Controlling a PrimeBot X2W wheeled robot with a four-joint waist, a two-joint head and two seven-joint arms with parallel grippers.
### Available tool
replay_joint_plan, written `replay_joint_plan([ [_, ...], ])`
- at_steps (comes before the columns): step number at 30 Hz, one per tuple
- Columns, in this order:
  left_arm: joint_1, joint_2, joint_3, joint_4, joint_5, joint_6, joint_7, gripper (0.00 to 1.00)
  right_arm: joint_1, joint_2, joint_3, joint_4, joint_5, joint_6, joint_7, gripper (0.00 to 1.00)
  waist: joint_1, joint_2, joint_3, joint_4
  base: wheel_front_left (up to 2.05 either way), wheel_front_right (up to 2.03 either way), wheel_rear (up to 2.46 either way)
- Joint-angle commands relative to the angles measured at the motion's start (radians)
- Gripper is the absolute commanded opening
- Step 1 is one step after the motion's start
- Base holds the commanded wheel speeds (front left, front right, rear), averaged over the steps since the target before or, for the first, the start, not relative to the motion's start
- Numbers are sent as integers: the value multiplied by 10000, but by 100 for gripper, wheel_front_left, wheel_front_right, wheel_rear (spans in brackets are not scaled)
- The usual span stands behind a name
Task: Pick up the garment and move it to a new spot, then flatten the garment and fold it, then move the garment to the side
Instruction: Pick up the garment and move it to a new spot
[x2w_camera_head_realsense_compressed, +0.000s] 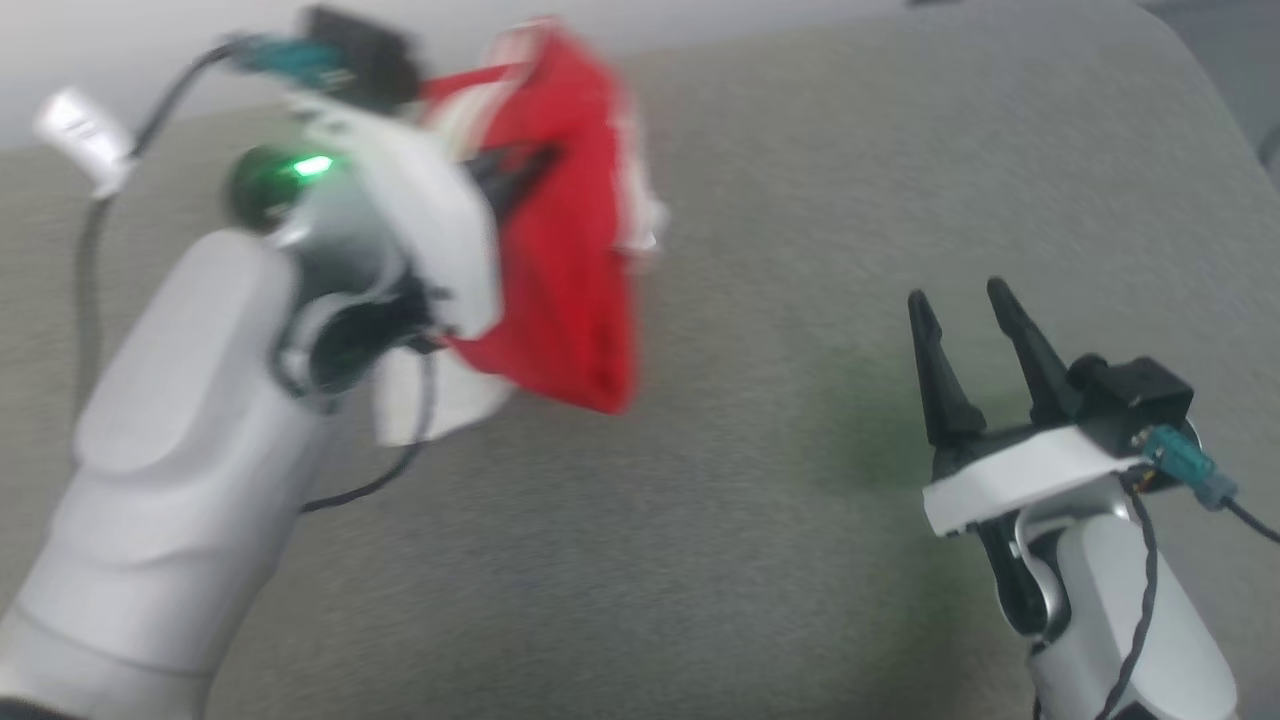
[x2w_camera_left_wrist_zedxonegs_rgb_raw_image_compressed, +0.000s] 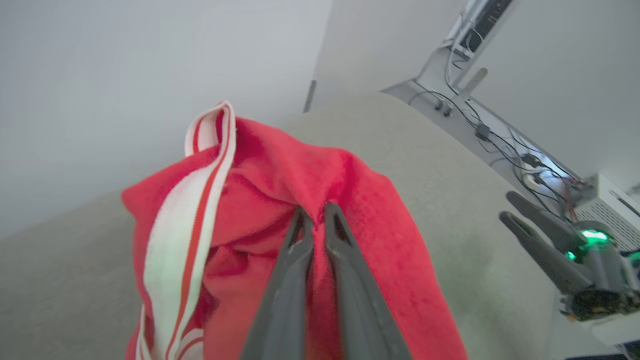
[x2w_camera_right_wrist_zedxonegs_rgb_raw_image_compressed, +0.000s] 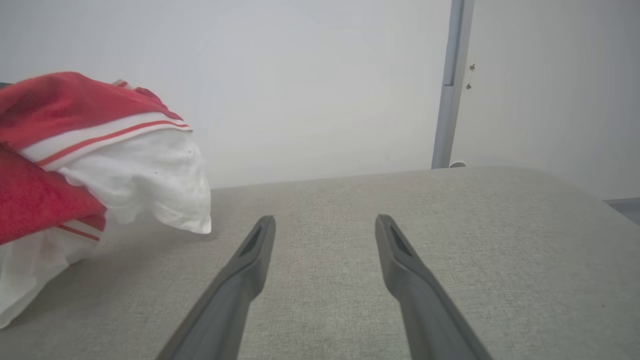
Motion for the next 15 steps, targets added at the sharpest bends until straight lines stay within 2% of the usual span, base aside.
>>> replay_joint_plan([
  [1, -269, 12, -85, -78, -33, -9, 59, 0, -172, 57, -4, -79, 74, 1, -56, 100, 0, 0, 529, -626, 0, 0, 0],
  [6, -1124, -334, -890, 595, -392, -9, 249, 0, -428, 290, 16, -31, 291, 1, -57, 100, 0, 0, 1112, -1634, 0, 0, 0],
  [15, -1627, 612, -3185, 2834, 148, -10, 572, 0, -489, 447, 93, 75, 822, 1, -57, 100, 0, 0, 1599, -2770, 0, 0, 0],
])
